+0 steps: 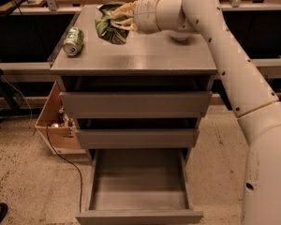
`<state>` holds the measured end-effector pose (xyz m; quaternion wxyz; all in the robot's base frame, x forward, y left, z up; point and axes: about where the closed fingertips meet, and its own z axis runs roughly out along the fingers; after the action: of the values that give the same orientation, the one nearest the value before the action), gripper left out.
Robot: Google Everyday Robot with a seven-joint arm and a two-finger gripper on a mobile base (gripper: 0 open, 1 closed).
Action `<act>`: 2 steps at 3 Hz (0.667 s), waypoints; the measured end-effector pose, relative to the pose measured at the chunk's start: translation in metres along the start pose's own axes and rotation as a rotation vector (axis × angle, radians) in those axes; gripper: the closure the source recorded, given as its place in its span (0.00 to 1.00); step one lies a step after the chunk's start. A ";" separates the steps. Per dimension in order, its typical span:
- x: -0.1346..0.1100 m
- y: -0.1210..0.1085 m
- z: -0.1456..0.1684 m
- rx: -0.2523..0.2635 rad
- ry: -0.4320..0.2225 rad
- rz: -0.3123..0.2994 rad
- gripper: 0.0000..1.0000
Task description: Pick green jalapeno chip bag from bottom drawer and place on counter
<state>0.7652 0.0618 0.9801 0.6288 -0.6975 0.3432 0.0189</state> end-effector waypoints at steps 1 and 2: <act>0.025 0.029 0.004 -0.055 0.029 0.017 1.00; 0.036 0.050 0.010 -0.096 0.042 0.026 0.82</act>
Offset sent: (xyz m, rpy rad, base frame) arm 0.0084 -0.0135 -0.0903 -0.1278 0.0987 -0.0040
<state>0.7722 0.0559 0.9186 0.5871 -0.7224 0.3641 0.0286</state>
